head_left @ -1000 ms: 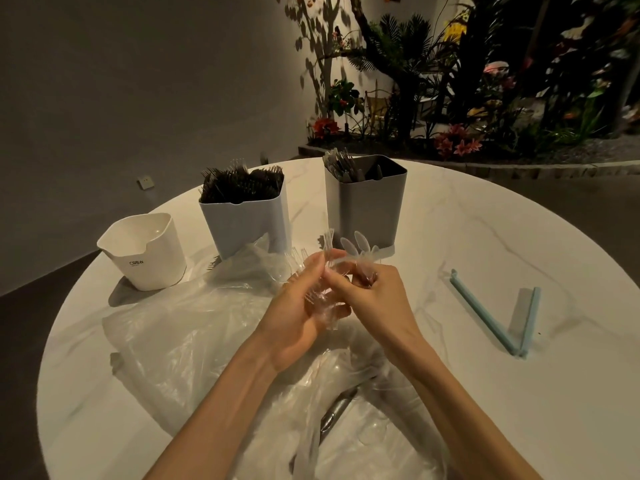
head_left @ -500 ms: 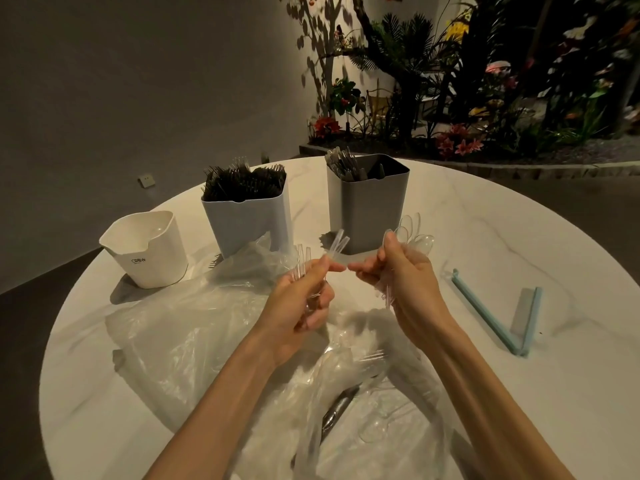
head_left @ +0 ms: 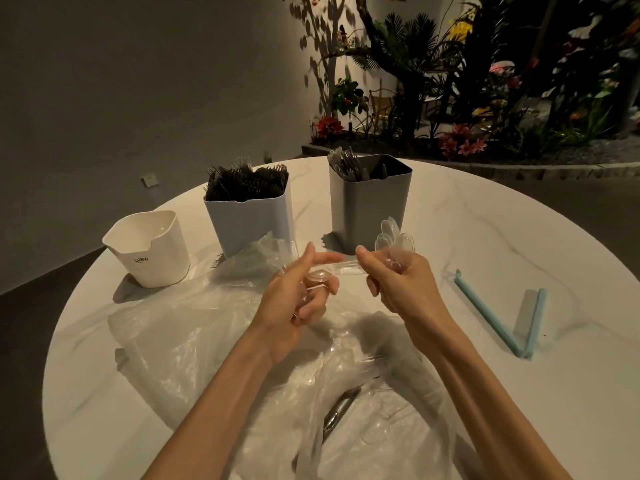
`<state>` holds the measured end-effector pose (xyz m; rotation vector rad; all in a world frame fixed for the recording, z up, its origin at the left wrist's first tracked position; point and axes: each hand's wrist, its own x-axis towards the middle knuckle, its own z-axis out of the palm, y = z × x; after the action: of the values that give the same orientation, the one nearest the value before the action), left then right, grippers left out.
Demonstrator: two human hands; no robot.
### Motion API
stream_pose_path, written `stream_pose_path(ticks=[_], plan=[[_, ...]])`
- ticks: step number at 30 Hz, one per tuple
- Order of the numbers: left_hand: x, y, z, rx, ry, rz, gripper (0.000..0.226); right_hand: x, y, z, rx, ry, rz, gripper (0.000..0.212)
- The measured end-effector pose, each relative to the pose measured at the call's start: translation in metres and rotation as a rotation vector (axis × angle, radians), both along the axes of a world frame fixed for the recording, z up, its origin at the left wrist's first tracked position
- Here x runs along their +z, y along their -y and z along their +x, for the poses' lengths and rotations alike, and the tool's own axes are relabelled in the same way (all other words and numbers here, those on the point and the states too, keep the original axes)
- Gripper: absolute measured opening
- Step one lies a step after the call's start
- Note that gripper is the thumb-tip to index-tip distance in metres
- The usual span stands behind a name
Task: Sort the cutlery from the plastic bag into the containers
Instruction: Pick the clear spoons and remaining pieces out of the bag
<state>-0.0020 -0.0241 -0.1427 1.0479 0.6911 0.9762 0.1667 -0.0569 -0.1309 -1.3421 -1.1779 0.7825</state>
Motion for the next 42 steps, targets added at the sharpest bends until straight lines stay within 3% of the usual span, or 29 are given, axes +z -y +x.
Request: stream_pose_path(ticks=[4,7,9,12,14,17,20,23,26,28,31,34,39,42], plan=[[0.004,0.002,0.000,-0.017,0.155,-0.043,0.062,-0.002,0.001,-0.009,0.031,-0.066,-0.056,0.058],[0.002,0.002,0.002,0.055,0.073,0.079,0.044,-0.004,0.001,-0.012,0.119,-0.053,-0.118,0.047],[0.000,0.001,0.002,0.103,0.009,0.094,0.028,-0.006,0.003,-0.011,0.109,0.123,-0.115,0.039],[0.001,0.000,-0.002,0.070,-0.041,0.072,0.023,-0.007,0.003,-0.006,-0.088,0.383,0.020,0.052],[0.004,0.003,-0.001,-0.010,-0.098,0.066,0.019,-0.006,0.000,-0.007,-0.068,0.304,0.012,0.060],[0.002,0.007,0.004,-0.052,-0.112,0.011,0.027,-0.009,-0.002,-0.012,0.155,0.265,-0.054,0.067],[0.003,0.008,0.004,-0.063,-0.087,-0.027,0.038,-0.007,0.004,-0.016,0.321,0.237,0.017,0.031],[0.007,0.005,-0.003,-0.151,0.103,-0.134,0.020,-0.002,0.006,-0.014,0.294,0.152,0.122,0.031],[0.008,0.003,-0.009,-0.208,0.294,-0.284,0.036,0.004,0.005,-0.009,0.172,0.014,0.091,0.042],[0.009,0.004,-0.008,-0.224,0.245,-0.246,0.032,0.006,0.005,-0.005,0.149,-0.086,0.066,0.049],[0.008,0.007,-0.005,-0.258,0.109,-0.132,0.035,0.004,0.004,-0.003,0.077,-0.056,0.088,0.056],[0.007,0.008,-0.008,-0.307,0.034,-0.088,0.031,0.004,0.000,-0.004,0.015,-0.137,0.083,0.052],[0.010,0.012,-0.013,-0.552,-0.126,-0.068,0.027,0.009,0.008,-0.007,0.227,-0.030,0.007,0.036],[0.009,0.012,-0.009,-0.501,-0.150,-0.085,0.036,0.004,0.006,-0.008,0.246,-0.042,0.038,0.051]])
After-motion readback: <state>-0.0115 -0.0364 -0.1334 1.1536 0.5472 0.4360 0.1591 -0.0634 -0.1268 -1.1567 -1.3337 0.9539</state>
